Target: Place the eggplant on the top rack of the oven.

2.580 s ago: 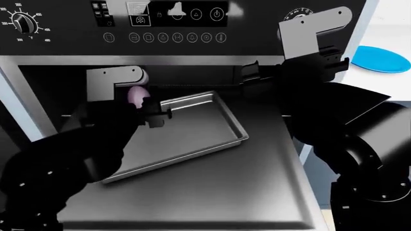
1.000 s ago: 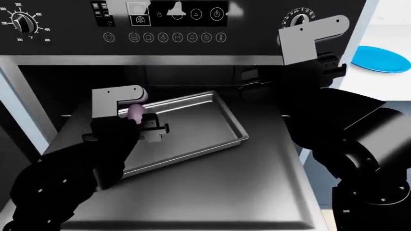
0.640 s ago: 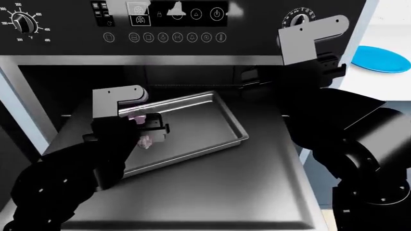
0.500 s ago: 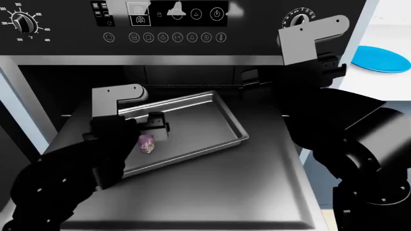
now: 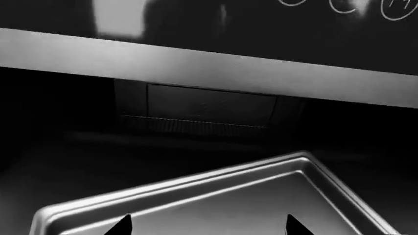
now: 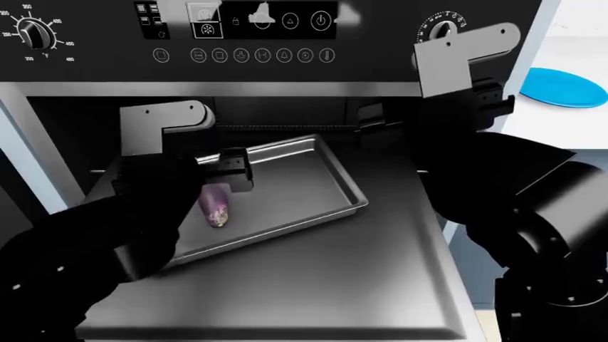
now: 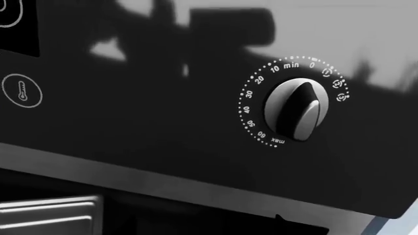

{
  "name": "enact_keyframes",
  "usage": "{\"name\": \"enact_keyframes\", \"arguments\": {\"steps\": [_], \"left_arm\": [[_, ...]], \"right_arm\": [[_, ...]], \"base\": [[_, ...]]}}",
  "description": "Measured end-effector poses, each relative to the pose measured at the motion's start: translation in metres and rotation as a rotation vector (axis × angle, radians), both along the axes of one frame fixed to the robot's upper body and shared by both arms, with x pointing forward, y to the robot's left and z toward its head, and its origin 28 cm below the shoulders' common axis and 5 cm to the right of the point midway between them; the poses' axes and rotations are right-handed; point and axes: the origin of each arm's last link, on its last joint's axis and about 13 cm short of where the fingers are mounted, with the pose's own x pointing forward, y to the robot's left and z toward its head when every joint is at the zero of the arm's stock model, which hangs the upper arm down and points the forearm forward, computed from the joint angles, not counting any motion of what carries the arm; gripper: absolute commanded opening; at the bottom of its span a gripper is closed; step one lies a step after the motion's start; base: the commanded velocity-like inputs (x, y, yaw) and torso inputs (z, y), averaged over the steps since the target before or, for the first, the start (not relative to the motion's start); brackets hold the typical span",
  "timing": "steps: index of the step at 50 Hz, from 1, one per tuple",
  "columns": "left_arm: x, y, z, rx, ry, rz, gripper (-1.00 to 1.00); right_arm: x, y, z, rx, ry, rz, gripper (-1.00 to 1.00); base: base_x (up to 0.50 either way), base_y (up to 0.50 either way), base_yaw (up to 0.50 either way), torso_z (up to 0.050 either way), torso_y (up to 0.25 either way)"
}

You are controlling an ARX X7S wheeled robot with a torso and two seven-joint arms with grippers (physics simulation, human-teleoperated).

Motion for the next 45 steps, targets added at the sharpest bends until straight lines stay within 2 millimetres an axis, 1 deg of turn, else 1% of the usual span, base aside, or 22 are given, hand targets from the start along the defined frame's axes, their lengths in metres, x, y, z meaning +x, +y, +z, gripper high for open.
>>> {"name": "enact_keyframes", "arguments": {"steps": [16,26,33,45], "left_arm": [[-0.019,-0.006,0.025,-0.004,-0.079,-0.031,1.0],[-0.033,-0.01,0.038,-0.006,-0.127,-0.052,1.0],[-0.045,-0.013,0.046,-0.007,-0.162,-0.071,1.0],[-0.067,-0.017,0.052,-0.005,-0.208,-0.1,1.0]], "right_arm": [[-0.003,0.001,0.005,-0.001,-0.011,0.005,1.0],[-0.009,0.001,0.007,0.006,-0.028,0.009,1.0],[-0.019,0.002,0.01,0.013,-0.048,0.021,1.0],[-0.048,0.009,0.011,0.026,-0.09,0.065,1.0]], "base": [[0.0,0.0,0.0,0.0,0.0],[0.0,0.0,0.0,0.0,0.0],[0.0,0.0,0.0,0.0,0.0],[0.0,0.0,0.0,0.0,0.0]]}}
